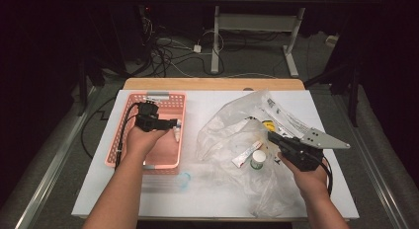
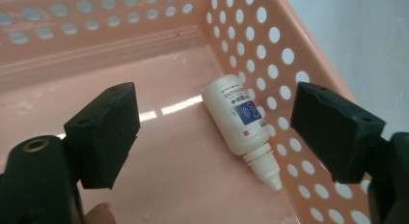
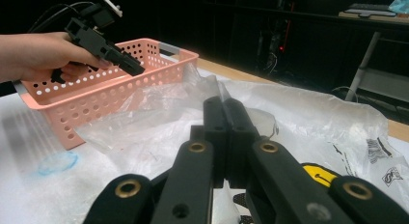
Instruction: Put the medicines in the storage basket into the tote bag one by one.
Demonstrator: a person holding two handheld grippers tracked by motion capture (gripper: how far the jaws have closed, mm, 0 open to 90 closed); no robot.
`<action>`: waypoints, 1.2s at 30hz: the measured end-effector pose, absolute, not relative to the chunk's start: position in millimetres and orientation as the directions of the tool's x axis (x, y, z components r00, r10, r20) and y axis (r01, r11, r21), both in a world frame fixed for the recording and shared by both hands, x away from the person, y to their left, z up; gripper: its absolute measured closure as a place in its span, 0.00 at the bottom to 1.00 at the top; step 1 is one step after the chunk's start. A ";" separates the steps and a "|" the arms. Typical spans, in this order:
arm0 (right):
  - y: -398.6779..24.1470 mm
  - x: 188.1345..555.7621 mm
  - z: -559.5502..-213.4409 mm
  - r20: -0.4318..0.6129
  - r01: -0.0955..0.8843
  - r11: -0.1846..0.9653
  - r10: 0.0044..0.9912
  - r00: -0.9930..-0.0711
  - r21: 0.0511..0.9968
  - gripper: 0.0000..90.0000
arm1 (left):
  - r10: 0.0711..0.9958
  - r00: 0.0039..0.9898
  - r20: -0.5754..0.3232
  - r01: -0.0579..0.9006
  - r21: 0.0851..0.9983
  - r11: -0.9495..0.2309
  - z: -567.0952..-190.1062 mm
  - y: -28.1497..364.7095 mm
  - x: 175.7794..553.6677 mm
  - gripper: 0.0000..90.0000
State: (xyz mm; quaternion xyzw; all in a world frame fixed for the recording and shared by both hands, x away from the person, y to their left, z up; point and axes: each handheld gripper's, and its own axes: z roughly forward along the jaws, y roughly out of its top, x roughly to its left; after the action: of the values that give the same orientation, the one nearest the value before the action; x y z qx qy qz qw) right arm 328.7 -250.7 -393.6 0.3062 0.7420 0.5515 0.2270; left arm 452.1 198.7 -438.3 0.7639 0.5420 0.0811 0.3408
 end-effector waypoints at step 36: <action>-248.7 328.1 -394.7 -0.005 0.205 0.213 0.705 -0.709 0.955 1.00 | 0.902 0.402 -0.157 0.858 0.410 -0.311 -462.1 176.4 470.5 0.53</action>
State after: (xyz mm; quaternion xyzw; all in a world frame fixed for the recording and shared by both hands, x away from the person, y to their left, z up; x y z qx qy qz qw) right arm 328.1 -248.7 -394.7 0.3058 0.7444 0.5480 0.2282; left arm 470.5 176.4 -462.1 0.8080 0.5444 0.0507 0.2195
